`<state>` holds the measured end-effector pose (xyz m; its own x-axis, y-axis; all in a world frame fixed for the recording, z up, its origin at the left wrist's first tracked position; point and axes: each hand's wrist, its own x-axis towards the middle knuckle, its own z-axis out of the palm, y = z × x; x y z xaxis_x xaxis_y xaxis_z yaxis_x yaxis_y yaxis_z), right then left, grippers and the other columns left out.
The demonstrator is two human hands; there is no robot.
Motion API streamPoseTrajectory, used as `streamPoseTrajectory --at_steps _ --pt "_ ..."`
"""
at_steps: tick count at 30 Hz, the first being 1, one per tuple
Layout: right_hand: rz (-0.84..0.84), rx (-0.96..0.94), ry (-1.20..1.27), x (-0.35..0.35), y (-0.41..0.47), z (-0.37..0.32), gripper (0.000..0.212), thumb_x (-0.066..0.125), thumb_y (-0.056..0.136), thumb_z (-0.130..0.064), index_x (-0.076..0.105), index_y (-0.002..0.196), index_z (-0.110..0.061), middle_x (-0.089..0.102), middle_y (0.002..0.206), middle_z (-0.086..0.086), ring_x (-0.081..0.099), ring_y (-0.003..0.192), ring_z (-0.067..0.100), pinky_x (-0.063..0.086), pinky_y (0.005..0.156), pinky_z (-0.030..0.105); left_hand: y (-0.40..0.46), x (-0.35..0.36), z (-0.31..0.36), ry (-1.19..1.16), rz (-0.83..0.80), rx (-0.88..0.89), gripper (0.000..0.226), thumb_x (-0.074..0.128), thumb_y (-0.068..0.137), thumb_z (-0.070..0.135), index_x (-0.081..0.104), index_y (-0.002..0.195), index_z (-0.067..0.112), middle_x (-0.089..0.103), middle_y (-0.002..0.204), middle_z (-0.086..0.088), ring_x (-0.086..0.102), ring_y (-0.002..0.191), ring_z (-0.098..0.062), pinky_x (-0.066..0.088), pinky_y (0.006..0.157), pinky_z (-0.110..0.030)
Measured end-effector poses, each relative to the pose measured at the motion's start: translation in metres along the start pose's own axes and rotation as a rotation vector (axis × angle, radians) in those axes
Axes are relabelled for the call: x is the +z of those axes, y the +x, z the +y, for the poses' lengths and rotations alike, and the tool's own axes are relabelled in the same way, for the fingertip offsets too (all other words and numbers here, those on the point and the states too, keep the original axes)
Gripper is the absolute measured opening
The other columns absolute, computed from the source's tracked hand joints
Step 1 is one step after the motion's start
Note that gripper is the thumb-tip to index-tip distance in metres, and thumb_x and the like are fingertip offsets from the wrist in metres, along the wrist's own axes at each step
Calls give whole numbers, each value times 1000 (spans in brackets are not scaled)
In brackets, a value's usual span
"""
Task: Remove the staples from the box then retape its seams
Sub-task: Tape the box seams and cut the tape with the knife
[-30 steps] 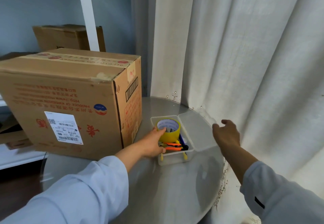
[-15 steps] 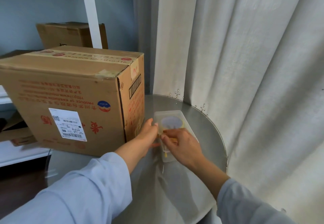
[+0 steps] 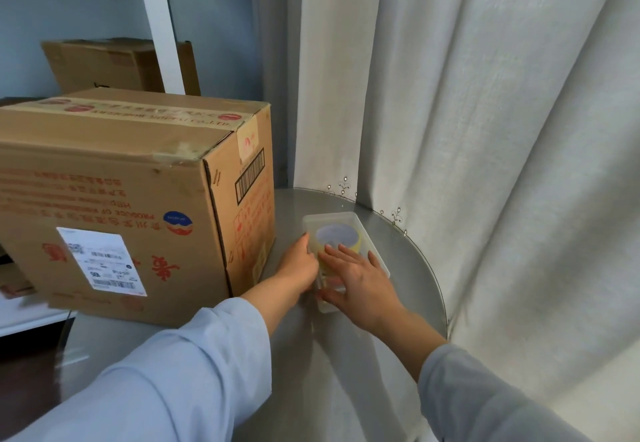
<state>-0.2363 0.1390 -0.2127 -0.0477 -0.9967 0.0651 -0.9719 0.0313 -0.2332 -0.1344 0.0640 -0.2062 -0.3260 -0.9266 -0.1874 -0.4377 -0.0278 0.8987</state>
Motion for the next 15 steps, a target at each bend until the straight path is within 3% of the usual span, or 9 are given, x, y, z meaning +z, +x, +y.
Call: streamPoseTrajectory --at_steps 5,15 --pt "-33 61 -30 -5 34 20 67 53 93 -43 23 151 -26 15 160 -10 8 148 12 5 118 44 7 0 14 176 103 93 53 42 98 12 24 148 19 26 150 -11 34 135 -26 27 108 -30" --pt "-57 106 -65 -7 59 28 66 47 96 -44 18 152 -26 11 160 -10 5 149 14 3 119 48 -6 -17 28 262 42 143 46 34 102 24 26 148 21 28 152 -8 34 136 -24 27 109 -31"
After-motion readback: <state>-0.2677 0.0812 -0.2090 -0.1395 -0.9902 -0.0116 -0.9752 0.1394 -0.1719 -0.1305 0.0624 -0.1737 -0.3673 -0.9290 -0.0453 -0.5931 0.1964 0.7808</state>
